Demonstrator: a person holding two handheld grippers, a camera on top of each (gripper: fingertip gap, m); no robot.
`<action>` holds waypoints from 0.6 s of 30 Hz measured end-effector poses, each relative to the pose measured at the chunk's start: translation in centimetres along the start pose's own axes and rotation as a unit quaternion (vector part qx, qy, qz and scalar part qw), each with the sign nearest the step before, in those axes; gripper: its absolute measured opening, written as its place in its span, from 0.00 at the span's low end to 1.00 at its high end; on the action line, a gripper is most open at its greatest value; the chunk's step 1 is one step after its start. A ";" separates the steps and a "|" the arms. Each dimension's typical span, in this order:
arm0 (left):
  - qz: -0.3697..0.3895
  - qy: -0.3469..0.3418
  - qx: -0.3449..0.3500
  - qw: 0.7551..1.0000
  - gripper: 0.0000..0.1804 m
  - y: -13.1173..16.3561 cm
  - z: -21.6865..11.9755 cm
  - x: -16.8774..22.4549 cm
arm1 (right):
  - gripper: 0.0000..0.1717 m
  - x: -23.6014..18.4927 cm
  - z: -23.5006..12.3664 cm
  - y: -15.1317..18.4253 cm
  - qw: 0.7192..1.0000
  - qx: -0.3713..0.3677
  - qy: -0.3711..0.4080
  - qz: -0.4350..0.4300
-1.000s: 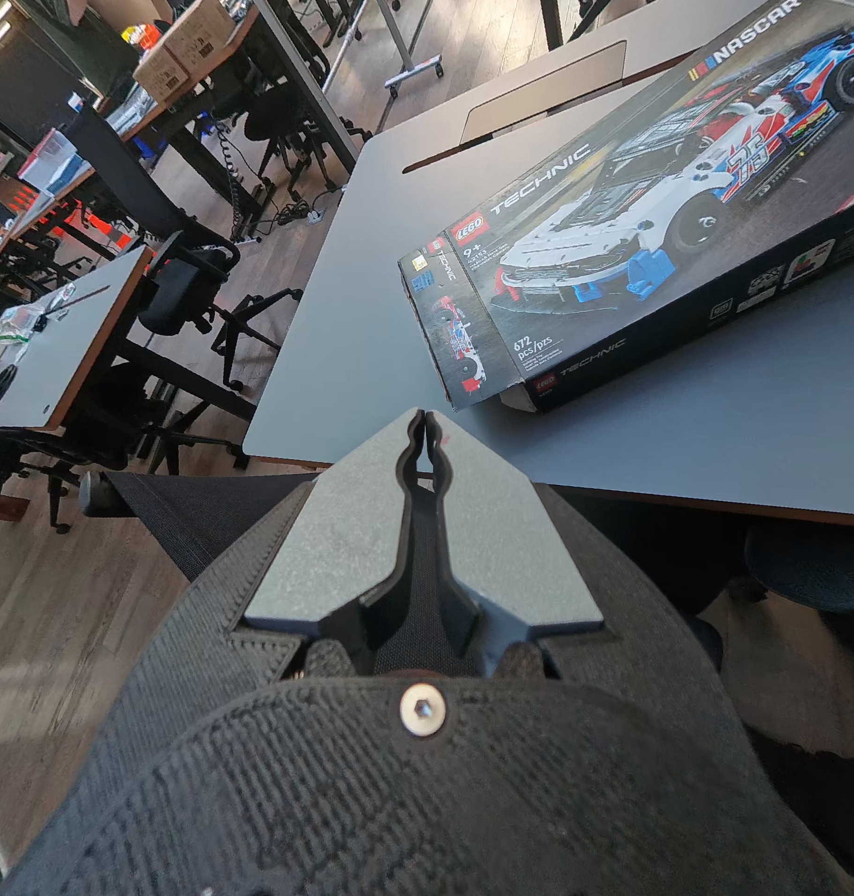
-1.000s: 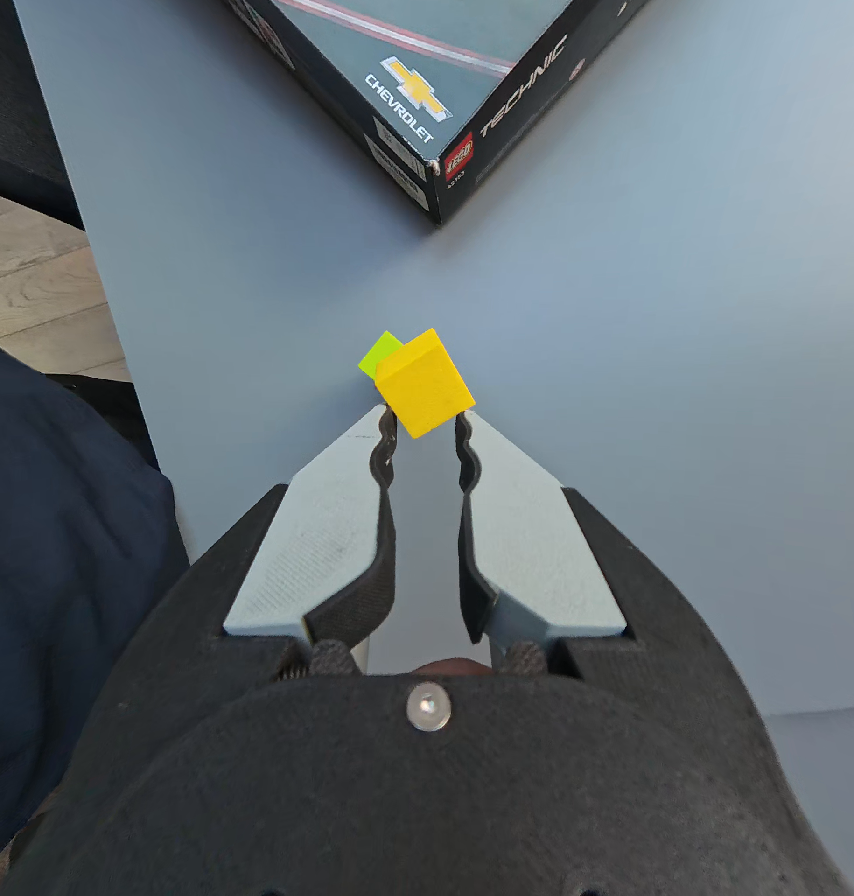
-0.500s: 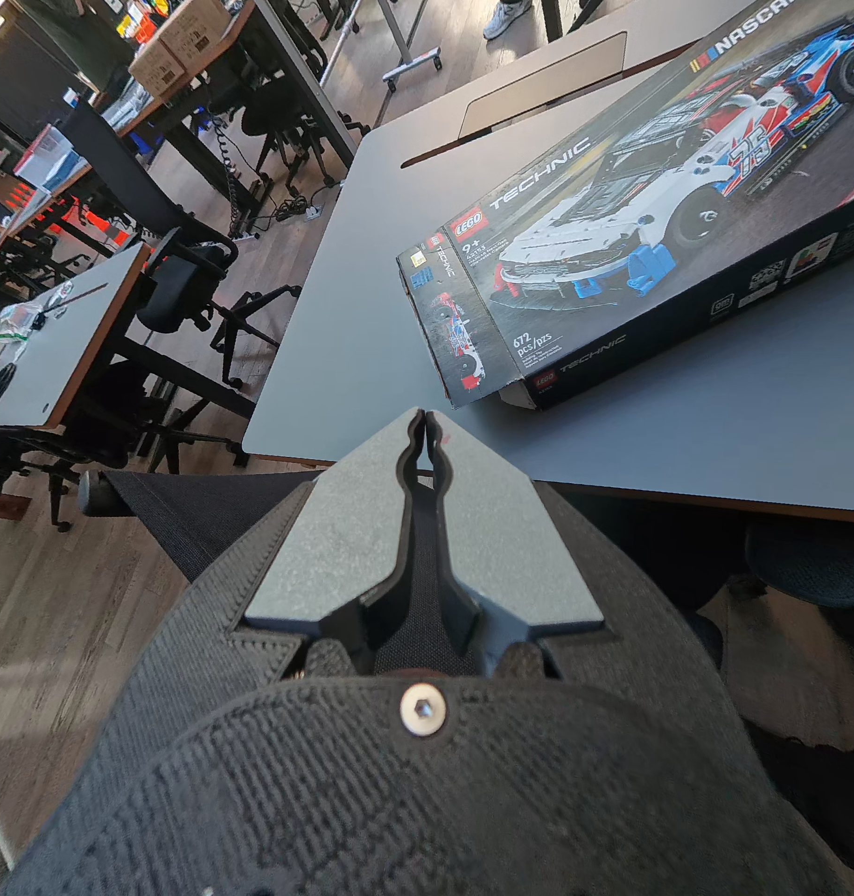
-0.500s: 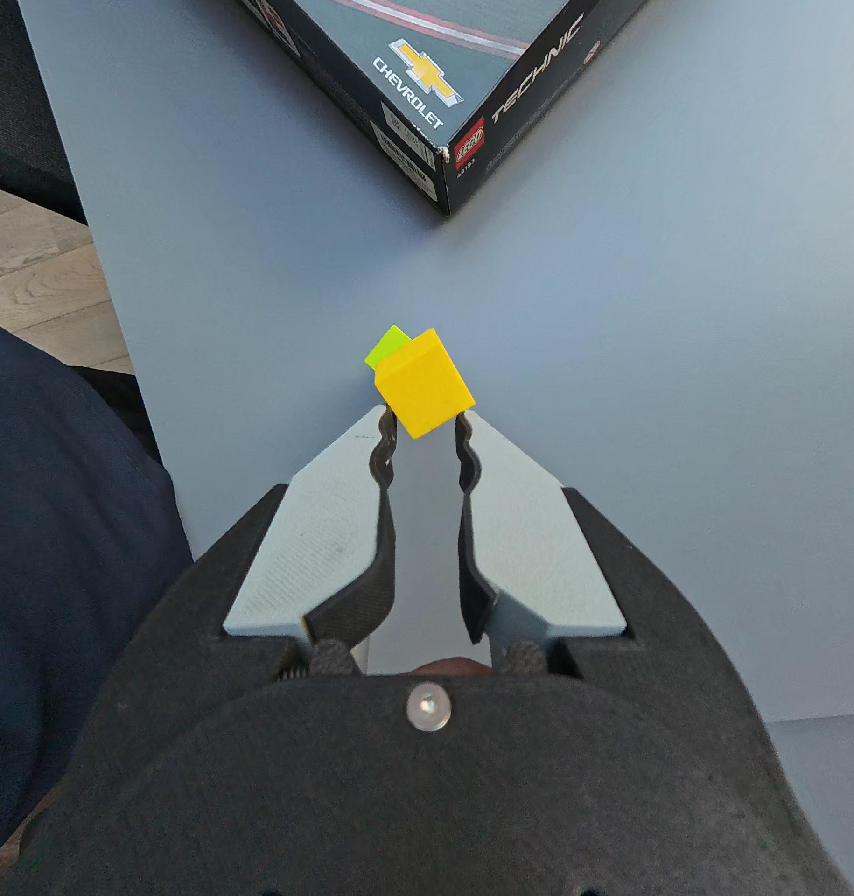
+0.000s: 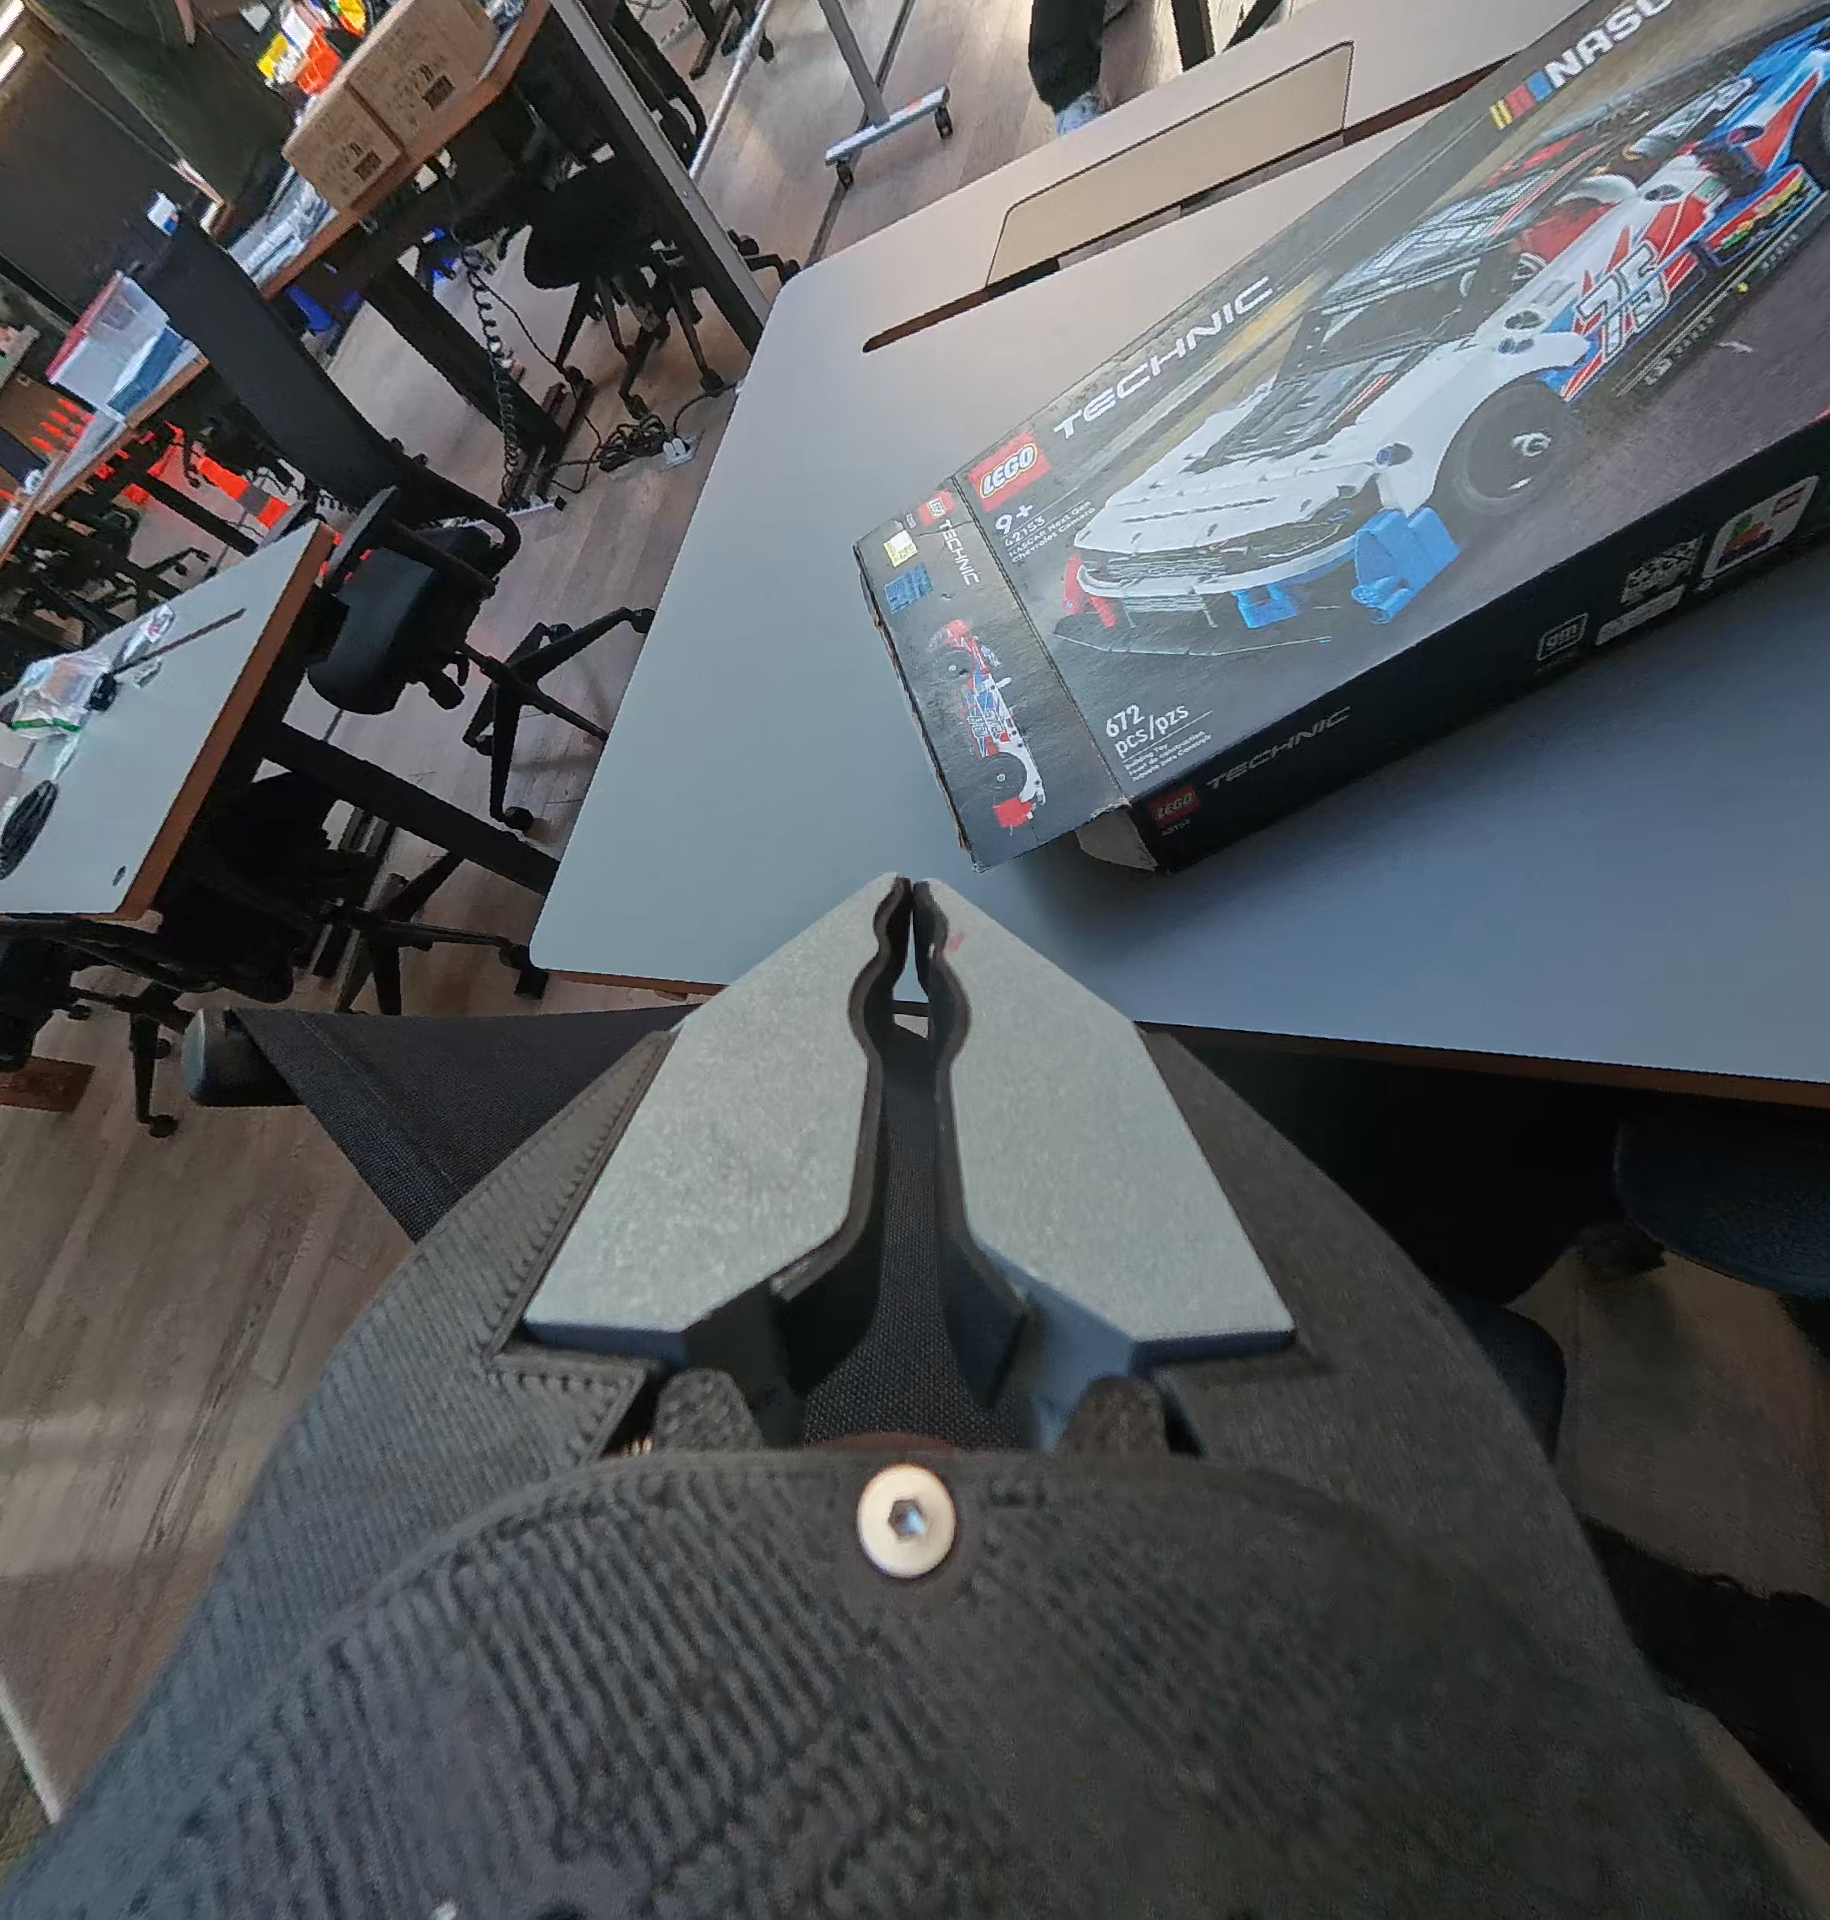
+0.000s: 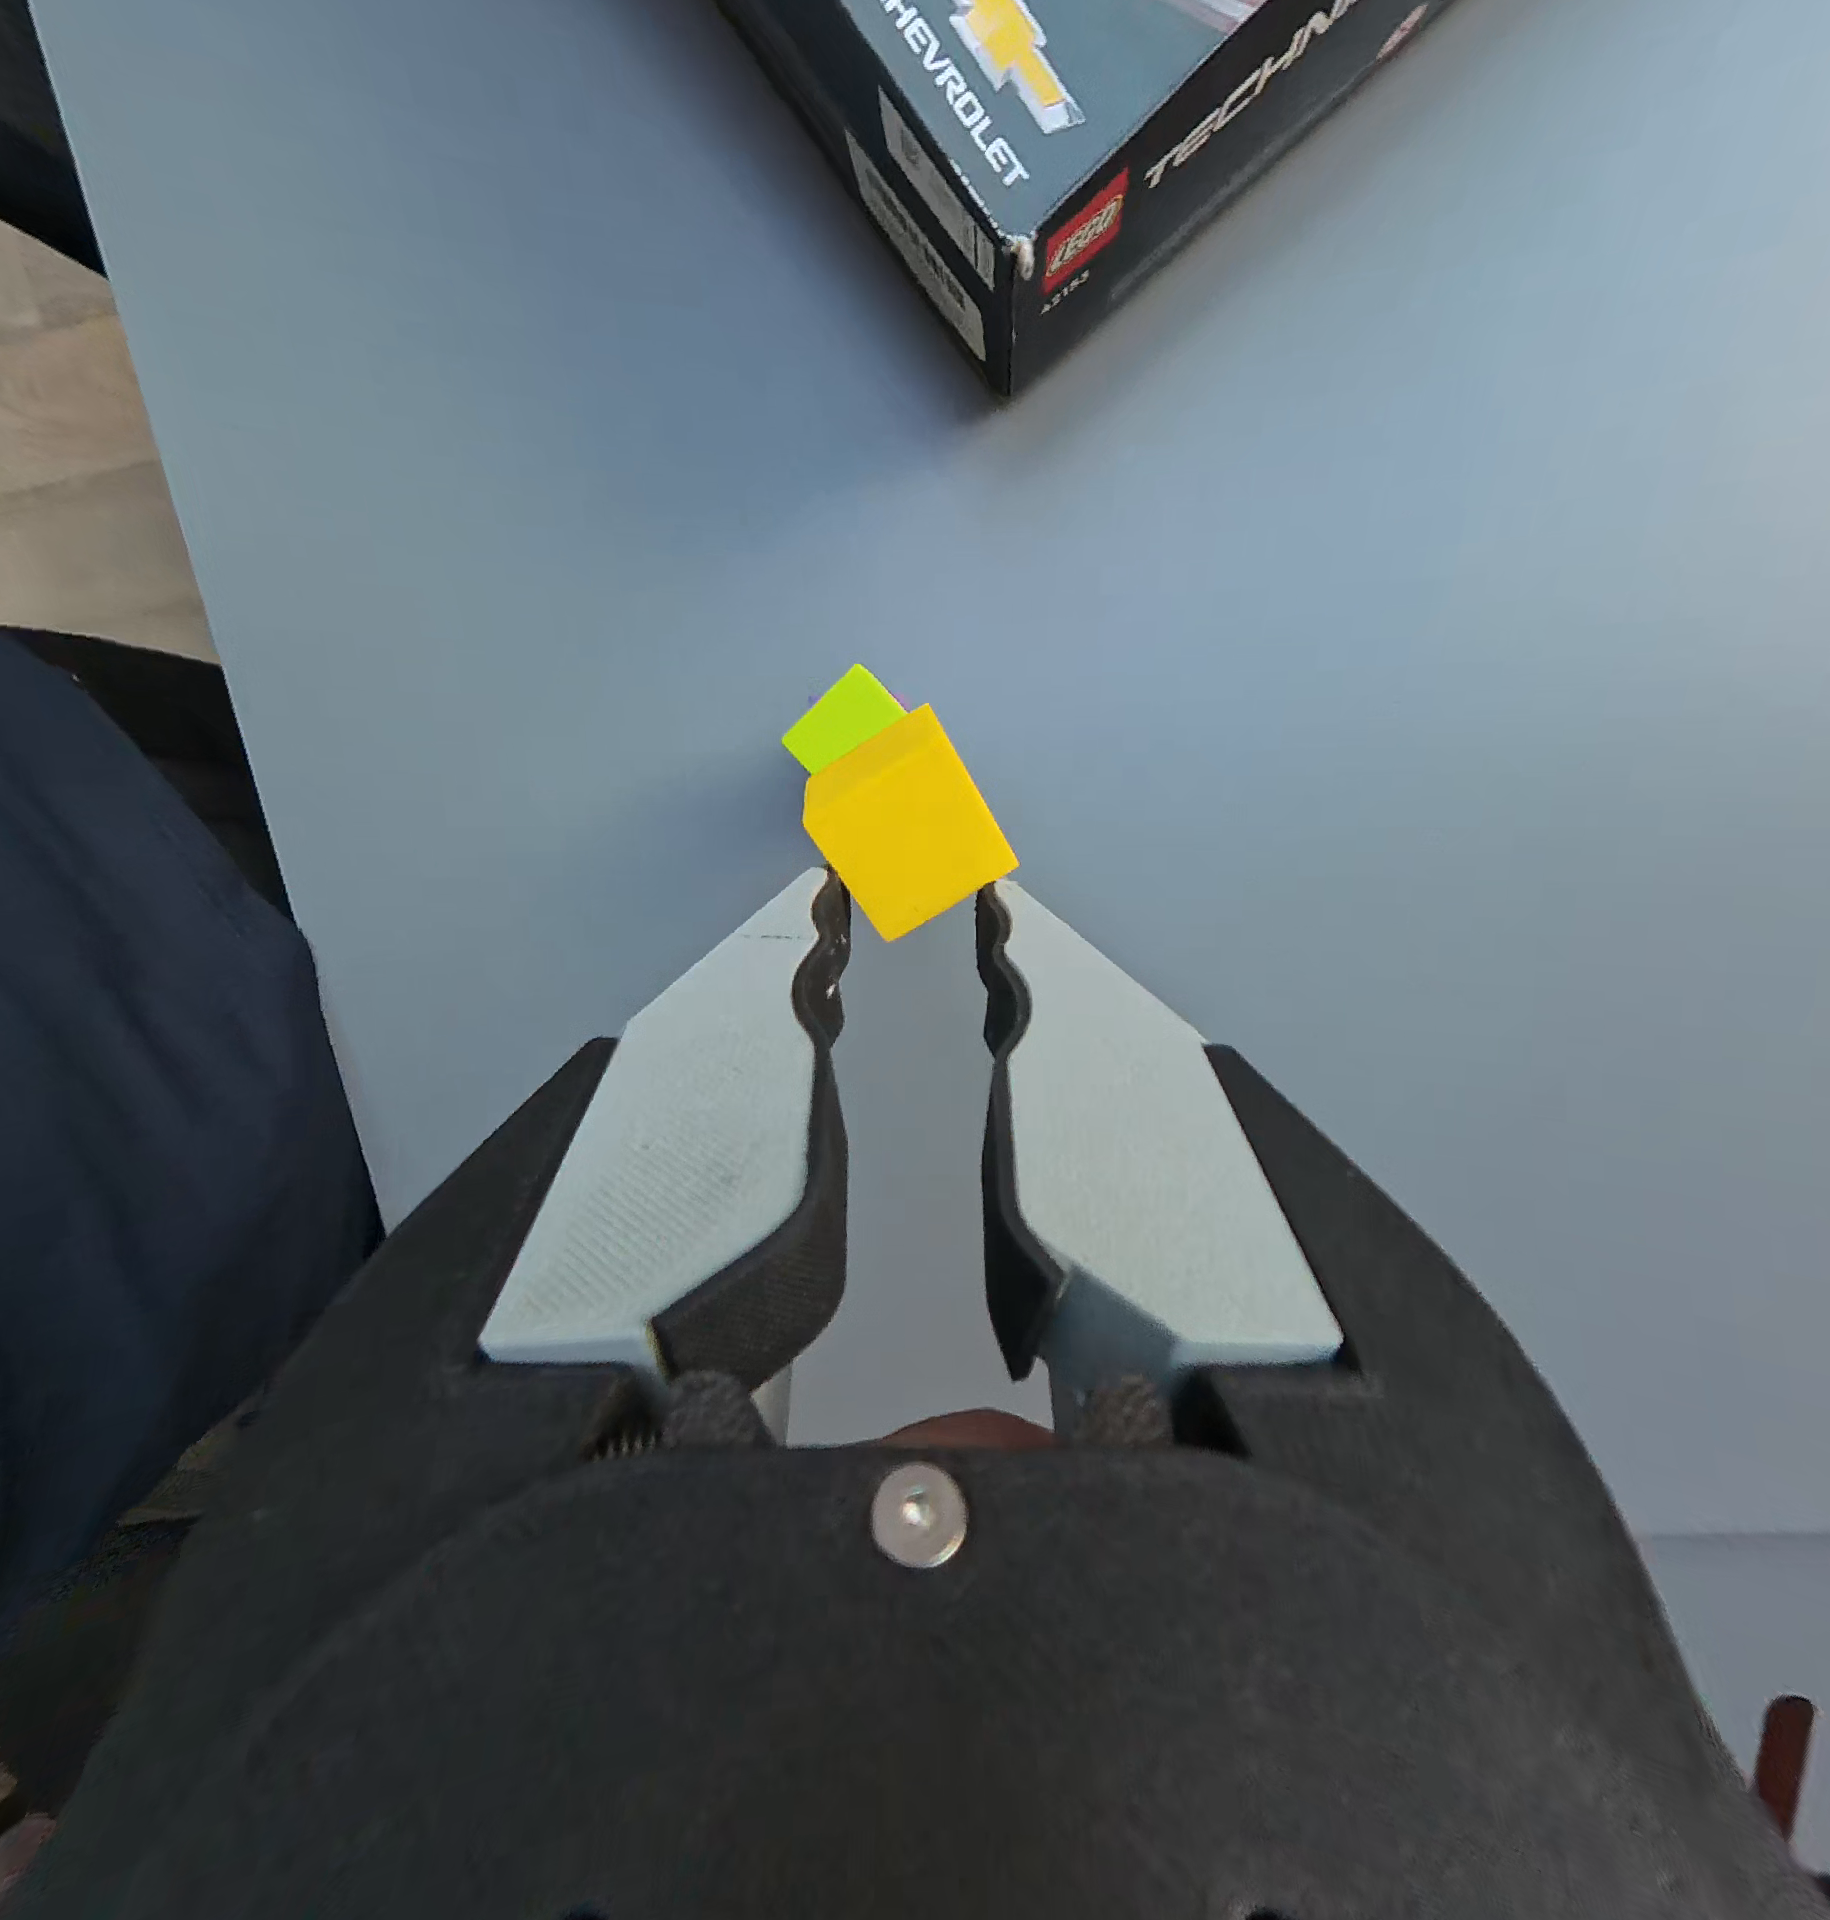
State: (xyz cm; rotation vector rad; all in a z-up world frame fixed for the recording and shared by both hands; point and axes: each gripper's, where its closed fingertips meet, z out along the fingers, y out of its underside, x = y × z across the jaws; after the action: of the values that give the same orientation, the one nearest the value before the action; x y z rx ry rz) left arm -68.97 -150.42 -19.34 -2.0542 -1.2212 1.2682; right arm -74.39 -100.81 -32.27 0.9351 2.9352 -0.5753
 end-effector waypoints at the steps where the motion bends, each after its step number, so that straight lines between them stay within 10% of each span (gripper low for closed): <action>1: -0.001 -0.001 0.000 1.000 0.00 0.0 0.0 0.0 | 0.13 -0.2 0.4 0.0 1.000 -0.008 0.002 -0.011; 18: -0.007 -0.005 0.003 1.000 0.00 0.0 -0.1 -0.3 | 0.20 -1.6 4.7 0.0 0.995 -0.069 0.006 -0.072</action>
State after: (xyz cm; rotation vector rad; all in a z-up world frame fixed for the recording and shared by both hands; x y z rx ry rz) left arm -68.92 -150.68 -19.13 -2.0339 -1.2326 1.2751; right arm -73.56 -103.28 -36.51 0.7216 3.0240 -0.3649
